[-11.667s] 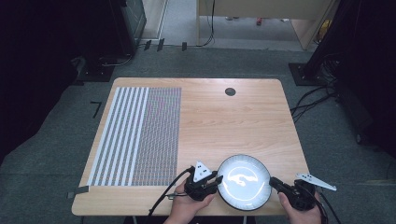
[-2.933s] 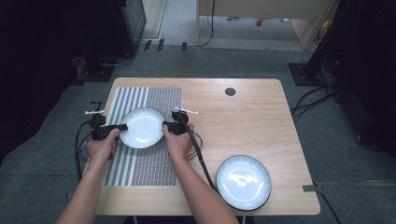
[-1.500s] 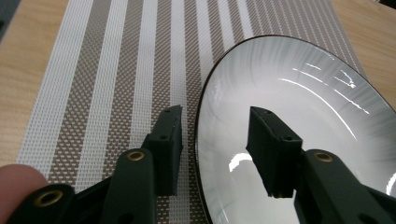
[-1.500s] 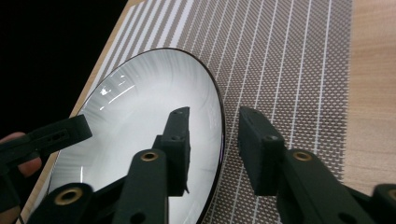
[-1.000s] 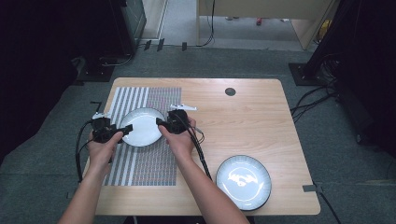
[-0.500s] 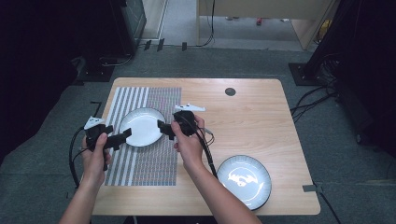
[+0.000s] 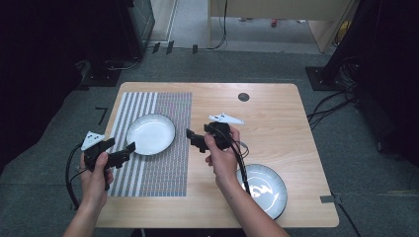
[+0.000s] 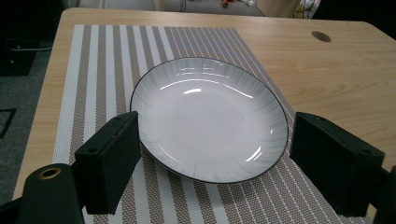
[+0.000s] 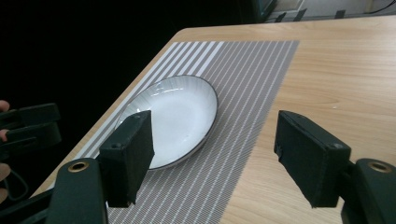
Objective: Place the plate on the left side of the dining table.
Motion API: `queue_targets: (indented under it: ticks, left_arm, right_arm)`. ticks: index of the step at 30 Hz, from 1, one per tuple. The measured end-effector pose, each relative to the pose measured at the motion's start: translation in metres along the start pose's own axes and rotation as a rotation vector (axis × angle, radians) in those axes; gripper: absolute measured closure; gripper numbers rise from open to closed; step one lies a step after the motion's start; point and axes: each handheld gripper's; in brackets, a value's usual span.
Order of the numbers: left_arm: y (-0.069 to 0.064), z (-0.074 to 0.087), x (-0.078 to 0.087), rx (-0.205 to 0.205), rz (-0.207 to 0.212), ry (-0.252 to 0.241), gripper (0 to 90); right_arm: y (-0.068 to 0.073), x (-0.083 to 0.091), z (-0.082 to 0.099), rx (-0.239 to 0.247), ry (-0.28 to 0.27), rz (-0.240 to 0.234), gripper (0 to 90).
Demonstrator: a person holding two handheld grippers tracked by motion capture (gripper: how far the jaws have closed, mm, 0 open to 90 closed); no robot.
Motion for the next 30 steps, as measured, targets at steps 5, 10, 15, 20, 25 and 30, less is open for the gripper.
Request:
queue_targets:
  ticks: [5,10,15,20,25,30]
  left_arm:
    - [-0.005,0.003,0.012,-0.015,0.004,-0.015,16.5]
    - [-0.008,0.007,0.022,-0.031,0.009,-0.017,16.5]
    - [-0.009,0.016,0.029,-0.036,0.012,-0.021,16.5]
    - [-0.007,0.024,0.034,-0.027,0.003,-0.023,16.5]
    - [-0.011,0.034,0.039,-0.035,0.025,-0.026,16.5]
    - [-0.012,0.045,0.042,-0.032,0.026,-0.024,16.5]
  right_arm:
    - [-0.009,0.017,-0.003,0.014,-0.015,0.008,28.3]
    - [-0.018,0.031,-0.004,0.021,-0.028,0.020,28.0]
    - [-0.031,0.047,-0.002,0.011,-0.042,0.029,27.8]
    - [-0.050,0.068,0.005,0.012,-0.053,0.057,27.8]
    - [-0.066,0.085,0.013,-0.007,-0.068,0.085,27.9]
    - [-0.078,0.097,0.019,0.018,-0.082,0.117,27.9]
Point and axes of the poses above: each handheld gripper's, and its own axes: x roughly backward along the jaws, z roughly out of its underside, y roughly to its left, and after that the axes turned 14 degrees about -y, right-handed
